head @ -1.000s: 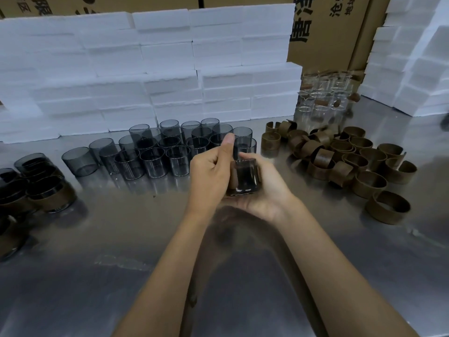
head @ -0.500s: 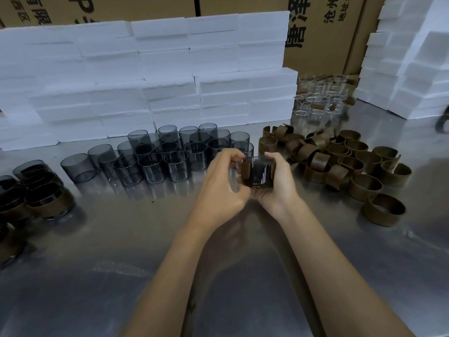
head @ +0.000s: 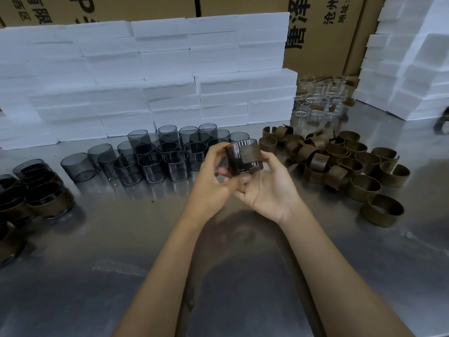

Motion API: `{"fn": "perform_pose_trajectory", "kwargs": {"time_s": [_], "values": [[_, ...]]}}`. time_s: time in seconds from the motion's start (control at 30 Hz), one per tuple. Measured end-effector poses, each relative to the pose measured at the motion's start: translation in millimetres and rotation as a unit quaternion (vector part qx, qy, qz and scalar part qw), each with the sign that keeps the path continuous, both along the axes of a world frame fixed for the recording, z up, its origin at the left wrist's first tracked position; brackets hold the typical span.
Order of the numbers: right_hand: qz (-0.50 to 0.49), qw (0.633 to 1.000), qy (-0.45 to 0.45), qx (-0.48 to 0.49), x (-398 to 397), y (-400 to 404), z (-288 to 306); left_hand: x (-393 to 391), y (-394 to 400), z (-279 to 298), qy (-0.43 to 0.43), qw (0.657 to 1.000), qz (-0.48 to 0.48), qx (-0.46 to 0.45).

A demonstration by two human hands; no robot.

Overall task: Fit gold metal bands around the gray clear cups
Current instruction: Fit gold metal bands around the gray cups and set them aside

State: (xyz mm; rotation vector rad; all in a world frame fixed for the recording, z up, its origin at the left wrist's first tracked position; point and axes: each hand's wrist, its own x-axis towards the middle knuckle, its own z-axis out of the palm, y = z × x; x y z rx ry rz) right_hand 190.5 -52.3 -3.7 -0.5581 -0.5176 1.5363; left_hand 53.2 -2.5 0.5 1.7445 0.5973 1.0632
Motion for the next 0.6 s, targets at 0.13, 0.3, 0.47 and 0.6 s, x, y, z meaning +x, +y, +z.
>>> {"fn": "perform_pose_trajectory", "kwargs": {"time_s": [0.13,0.3,0.47,0.6], "values": [[-0.085,0.996,-0.026,-0.026,-6,8,-1,-4,6,-2,0.078,0.988,0.120,0.056],[-0.155,0.979,-0.130,-0.013,-8,8,-2,-5,7,-4,0.063,0.987,0.129,0.074],[-0.145,0.978,-0.150,-0.002,-8,7,-1,-7,10,-6,0.028,0.995,0.086,0.034],[-0.142,0.977,-0.162,-0.006,-6,5,-3,-11,16,-4,-0.004,0.999,0.043,-0.019]]}}
